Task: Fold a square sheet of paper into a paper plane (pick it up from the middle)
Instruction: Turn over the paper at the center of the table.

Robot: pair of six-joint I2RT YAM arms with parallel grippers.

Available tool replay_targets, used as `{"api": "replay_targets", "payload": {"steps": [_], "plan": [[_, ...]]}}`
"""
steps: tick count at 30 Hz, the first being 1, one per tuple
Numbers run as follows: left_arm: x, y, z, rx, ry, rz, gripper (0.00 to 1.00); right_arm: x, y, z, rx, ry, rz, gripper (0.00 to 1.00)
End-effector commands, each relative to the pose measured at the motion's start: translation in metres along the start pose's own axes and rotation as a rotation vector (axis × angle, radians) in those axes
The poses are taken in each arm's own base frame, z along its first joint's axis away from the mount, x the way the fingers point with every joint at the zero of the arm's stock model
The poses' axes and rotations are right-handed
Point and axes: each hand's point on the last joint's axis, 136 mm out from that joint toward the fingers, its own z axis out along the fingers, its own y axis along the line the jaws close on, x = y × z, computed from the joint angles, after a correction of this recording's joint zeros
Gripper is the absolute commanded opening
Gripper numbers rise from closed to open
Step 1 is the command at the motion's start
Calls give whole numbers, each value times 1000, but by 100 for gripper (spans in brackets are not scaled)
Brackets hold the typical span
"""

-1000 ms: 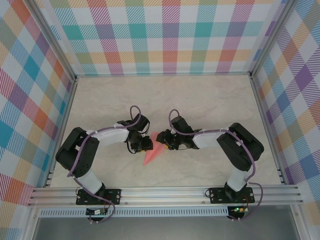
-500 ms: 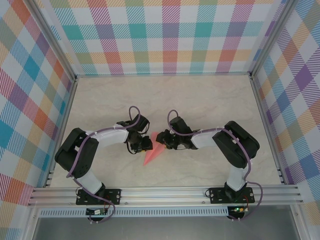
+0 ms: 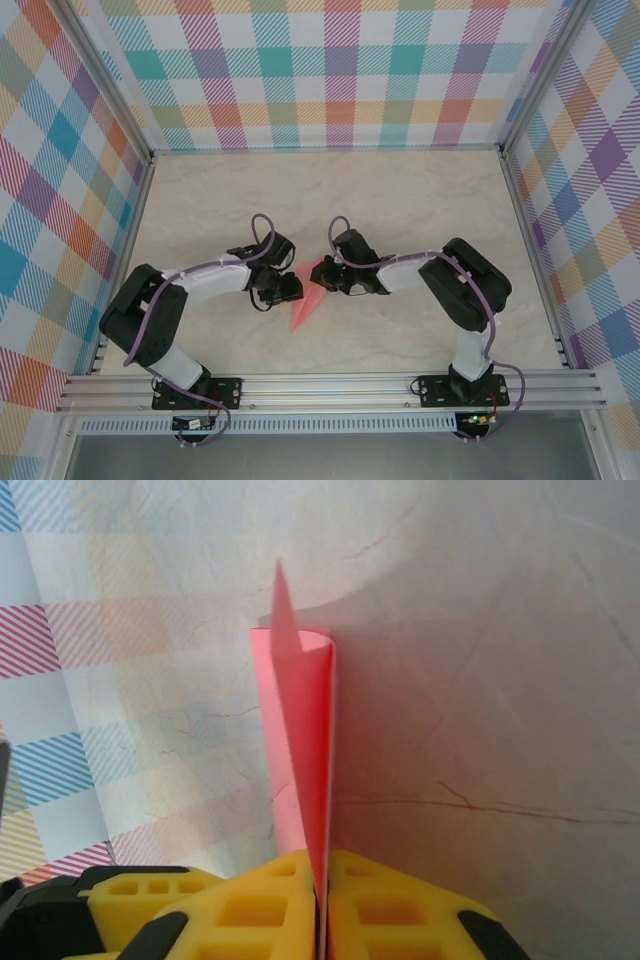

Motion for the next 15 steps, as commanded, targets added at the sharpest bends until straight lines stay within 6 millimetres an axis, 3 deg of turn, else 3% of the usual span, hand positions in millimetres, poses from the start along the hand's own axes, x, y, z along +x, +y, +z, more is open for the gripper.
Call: {"api": "replay_targets", "payload": {"steps": [1, 5, 11, 15], "plan": [[-12, -2, -23, 28, -111, -21, 34, -5, 16, -21, 47, -11, -107, 8], [-21, 0, -53, 45, -237, -45, 39, -14, 7, -66, 298, -52, -199, 9], [-28, 29, -92, -14, -412, -125, 41, -36, -24, -165, 873, -82, -328, 11], [-27, 57, -115, -58, -534, -230, 56, -46, -29, -208, 1149, -77, -391, 13]]}}
